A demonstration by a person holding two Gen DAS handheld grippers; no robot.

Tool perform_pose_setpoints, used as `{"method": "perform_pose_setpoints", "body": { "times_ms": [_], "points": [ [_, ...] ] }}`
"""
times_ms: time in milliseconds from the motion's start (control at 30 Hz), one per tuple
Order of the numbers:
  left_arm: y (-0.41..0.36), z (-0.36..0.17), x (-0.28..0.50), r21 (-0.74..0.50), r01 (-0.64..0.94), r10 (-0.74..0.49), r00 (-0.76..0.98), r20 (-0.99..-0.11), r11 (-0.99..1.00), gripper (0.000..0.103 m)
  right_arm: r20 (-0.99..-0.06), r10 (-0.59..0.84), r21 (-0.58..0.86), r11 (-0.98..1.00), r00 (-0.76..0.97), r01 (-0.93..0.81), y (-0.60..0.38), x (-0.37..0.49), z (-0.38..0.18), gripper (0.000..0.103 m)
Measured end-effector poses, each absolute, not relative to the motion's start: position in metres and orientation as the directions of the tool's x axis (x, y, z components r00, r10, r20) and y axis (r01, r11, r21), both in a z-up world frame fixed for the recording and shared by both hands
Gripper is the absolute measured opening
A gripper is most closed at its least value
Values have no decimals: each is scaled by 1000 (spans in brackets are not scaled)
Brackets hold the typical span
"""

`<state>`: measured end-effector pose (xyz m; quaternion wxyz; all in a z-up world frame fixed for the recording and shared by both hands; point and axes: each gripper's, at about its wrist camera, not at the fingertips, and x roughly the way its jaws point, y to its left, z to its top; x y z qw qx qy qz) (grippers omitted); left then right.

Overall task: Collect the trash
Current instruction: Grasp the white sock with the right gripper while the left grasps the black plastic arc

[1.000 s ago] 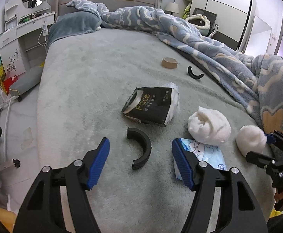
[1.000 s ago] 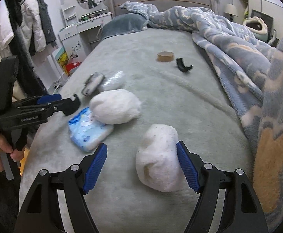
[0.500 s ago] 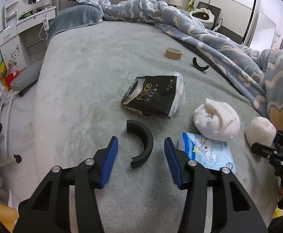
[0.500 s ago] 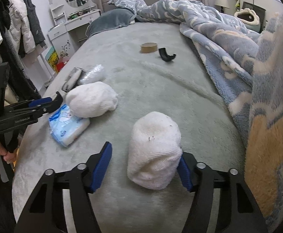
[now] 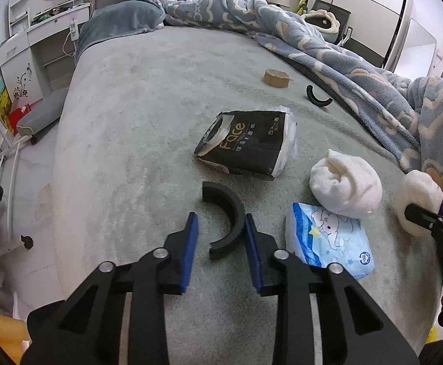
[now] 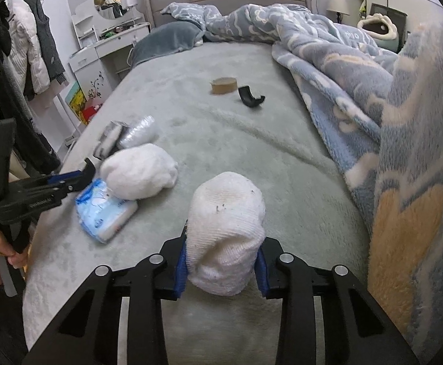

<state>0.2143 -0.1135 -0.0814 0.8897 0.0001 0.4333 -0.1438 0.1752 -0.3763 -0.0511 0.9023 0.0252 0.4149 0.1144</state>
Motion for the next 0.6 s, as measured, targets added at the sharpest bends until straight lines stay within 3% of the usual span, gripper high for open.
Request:
{"method": "perform_pose_setpoints", "body": {
  "times_ms": [33, 233, 300, 600],
  "points": [
    [-114, -81, 214, -127, 260, -261, 583, -769, 957, 22, -739, 230, 143, 972, 634, -186, -375, 175, -48, 36],
    [-112, -77, 207, -129, 276, -273, 586, -763, 952, 20, -710, 264, 162, 963, 653, -213, -364, 174, -32, 36],
    [-111, -75, 205, -126, 277, -272, 592, -759, 953, 14, -708, 270, 159, 961, 653, -226, -357, 174, -30, 36],
    [-92, -62, 197, -133, 272, -278, 609, -743, 953, 13, -688, 322, 184, 944, 650, -273, -331, 174, -17, 36]
  ]
}}
